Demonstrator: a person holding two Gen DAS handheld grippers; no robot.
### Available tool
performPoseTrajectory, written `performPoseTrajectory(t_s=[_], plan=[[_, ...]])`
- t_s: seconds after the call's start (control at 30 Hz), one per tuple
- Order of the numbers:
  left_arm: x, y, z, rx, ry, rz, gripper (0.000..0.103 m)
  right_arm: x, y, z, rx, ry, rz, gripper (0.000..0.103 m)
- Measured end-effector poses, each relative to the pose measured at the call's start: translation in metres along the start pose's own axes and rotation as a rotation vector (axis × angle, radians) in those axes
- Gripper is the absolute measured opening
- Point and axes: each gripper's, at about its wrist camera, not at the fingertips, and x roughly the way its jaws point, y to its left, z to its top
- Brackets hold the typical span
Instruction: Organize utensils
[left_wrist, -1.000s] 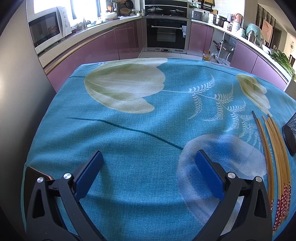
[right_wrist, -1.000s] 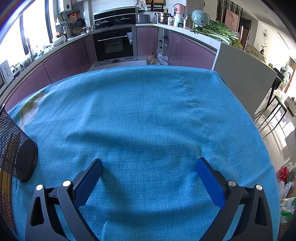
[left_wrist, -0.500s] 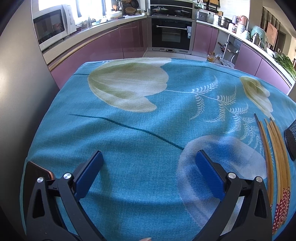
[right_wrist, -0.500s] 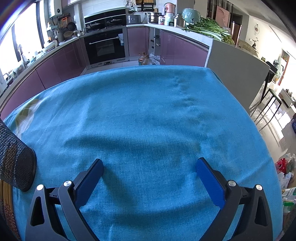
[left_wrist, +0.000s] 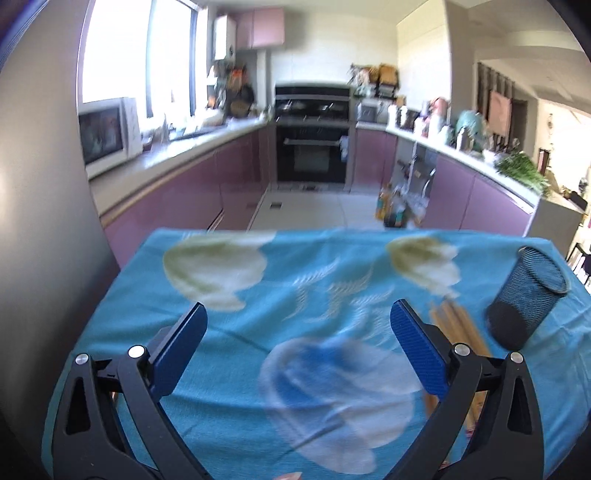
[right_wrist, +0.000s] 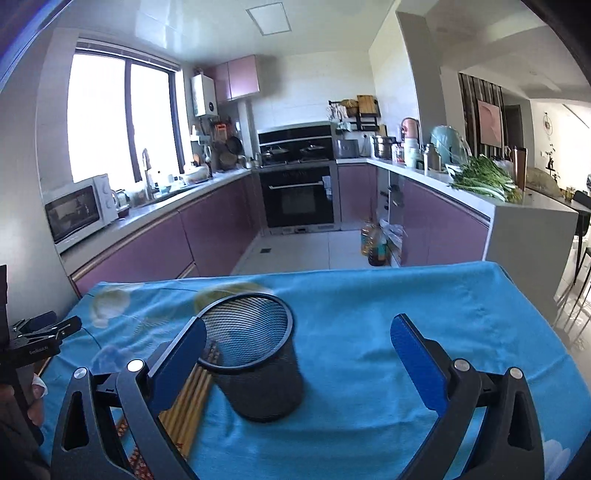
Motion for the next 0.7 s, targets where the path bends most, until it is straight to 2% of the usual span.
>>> performPoseTrajectory(t_s=[0.13,0.27,0.7], plan=[[-0.027,-0.021,0.008,0.021,-0.085,-0.038,0.098,-0.005,0.020,0.000,-0.037,-0.052,0.007,0.097],[-0.047,-0.035,0.009,0.038,-0.157,-0.027,0.098,-0.012,0.029,0.000,-0.070,-0.093,-0.002,0.097],[-0.086,-0.033,0.007,0.022,-0.293,-0.009,0.098,-0.022,0.037,-0.001,-0.094,-0.160,-0.011,0.097]])
